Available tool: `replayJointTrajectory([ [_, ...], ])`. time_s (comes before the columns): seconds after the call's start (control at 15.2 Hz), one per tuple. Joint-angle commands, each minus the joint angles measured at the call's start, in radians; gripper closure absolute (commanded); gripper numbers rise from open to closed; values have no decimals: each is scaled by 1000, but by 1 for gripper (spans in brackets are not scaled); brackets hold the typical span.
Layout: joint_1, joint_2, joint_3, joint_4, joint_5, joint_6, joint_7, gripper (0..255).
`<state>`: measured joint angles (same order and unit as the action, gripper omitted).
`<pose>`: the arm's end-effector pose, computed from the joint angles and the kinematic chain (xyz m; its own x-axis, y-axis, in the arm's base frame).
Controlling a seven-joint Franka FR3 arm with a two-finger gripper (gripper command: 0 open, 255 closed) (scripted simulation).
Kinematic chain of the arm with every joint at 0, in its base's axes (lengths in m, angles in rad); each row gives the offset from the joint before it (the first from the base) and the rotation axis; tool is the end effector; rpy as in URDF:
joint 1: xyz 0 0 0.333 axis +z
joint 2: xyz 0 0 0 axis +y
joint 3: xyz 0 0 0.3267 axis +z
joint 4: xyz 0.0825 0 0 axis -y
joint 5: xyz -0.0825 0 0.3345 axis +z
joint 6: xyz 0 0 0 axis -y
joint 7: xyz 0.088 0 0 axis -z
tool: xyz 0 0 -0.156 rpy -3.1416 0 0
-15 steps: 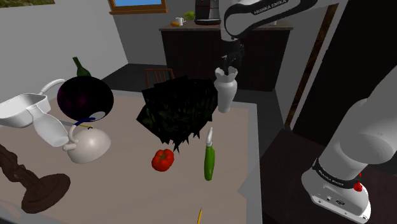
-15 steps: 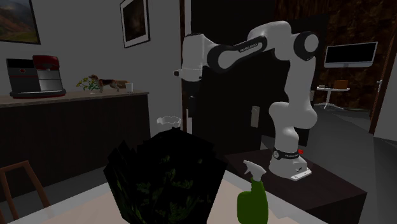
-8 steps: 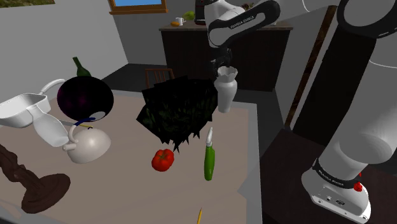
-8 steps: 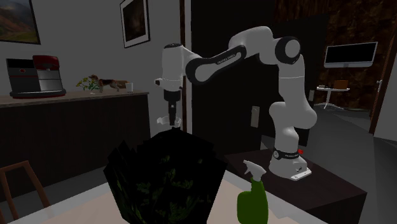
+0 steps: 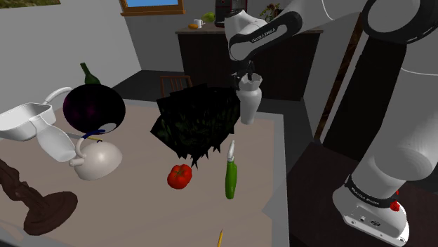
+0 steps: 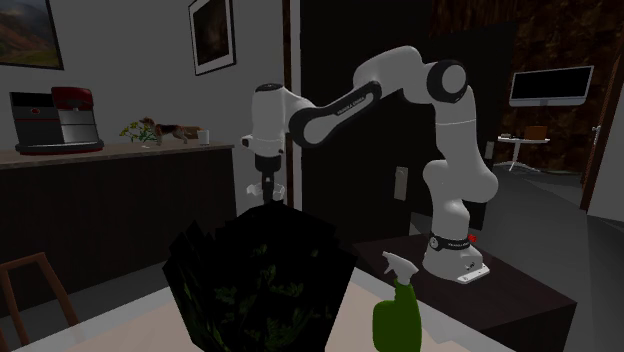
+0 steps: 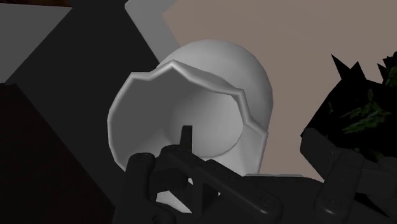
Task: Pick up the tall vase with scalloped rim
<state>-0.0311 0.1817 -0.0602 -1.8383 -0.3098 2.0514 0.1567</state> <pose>0.5672 -0.0803 0.4200 0.9936 -0.0988 0.0547 -0.1103 -0.9537 0.2799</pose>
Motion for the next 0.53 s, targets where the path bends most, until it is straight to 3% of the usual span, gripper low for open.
replayJointTrajectory([
  [0.0,1,8,1,-8,-1,11,3,0],
  [0.07,0,8,0,-5,0,9,1,255],
  [0.46,0,5,0,-6,0,6,0,255],
])
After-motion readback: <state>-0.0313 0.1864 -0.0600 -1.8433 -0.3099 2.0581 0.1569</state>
